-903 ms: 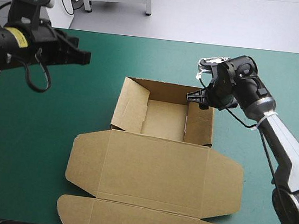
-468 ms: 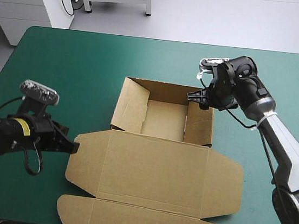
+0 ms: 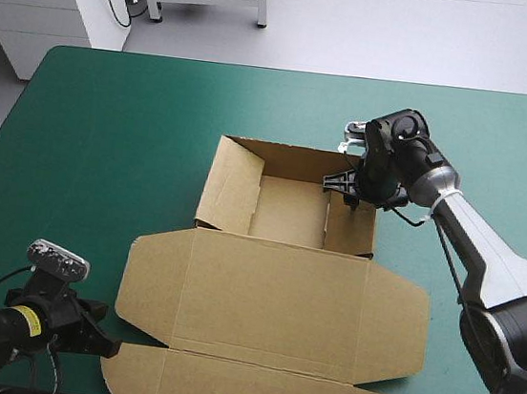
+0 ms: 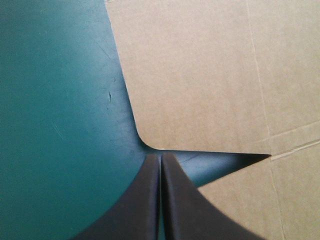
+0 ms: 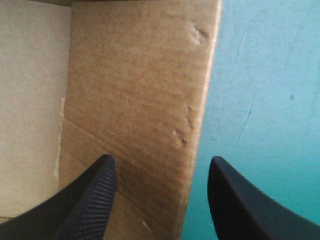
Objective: Fold the box
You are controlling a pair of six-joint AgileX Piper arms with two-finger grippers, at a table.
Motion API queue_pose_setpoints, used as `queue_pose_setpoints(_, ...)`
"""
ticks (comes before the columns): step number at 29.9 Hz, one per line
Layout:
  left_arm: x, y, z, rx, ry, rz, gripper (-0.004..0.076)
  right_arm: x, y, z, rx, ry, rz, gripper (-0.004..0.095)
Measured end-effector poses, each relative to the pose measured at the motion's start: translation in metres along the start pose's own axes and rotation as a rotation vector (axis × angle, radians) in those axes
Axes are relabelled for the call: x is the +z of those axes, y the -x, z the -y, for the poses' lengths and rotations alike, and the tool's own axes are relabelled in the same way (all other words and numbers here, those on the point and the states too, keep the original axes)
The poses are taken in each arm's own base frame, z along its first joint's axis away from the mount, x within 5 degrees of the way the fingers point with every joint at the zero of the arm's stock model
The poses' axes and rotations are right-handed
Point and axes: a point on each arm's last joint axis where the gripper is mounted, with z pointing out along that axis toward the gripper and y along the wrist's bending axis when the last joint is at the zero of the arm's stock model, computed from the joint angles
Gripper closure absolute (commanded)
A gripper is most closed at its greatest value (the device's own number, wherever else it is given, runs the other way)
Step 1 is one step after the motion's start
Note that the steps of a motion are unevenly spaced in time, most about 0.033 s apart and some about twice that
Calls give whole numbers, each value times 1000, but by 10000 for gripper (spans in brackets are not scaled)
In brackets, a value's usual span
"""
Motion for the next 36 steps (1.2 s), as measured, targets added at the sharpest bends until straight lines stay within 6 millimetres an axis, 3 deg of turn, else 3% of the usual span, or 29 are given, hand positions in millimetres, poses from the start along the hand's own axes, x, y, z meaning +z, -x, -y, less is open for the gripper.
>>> queue_pose_setpoints(3, -3, -4, 0, 0, -4, 23, 732, 13, 0, -3, -4, 1, -34, 417)
queue_pose_setpoints(5, -3, -4, 0, -1, -5, 28, 732, 20, 0, -6, -22, 19, -56, 490)
queue_pose_setpoints(11, -2, -6, 0, -1, -5, 24, 732, 30, 1, -9, -31, 27, -81, 932)
queue_pose_setpoints(25, -2, -10, 0, -1, -3, -17, 732, 31, 3, -2, 60, 9, -74, 928)
queue_pose_setpoints(29, -2, -10, 0, -1, -3, -20, 732, 31, 10, 25, 117, -5, -69, 928)
queue_pose_setpoints(32, -2, -10, 0, -1, -3, -20, 732, 25, 16, 60, 164, -31, -49, 928)
queue_pose_setpoints(36, -2, -10, 0, -2, -4, -20, 732, 18, 19, 121, 235, -82, -28, 928)
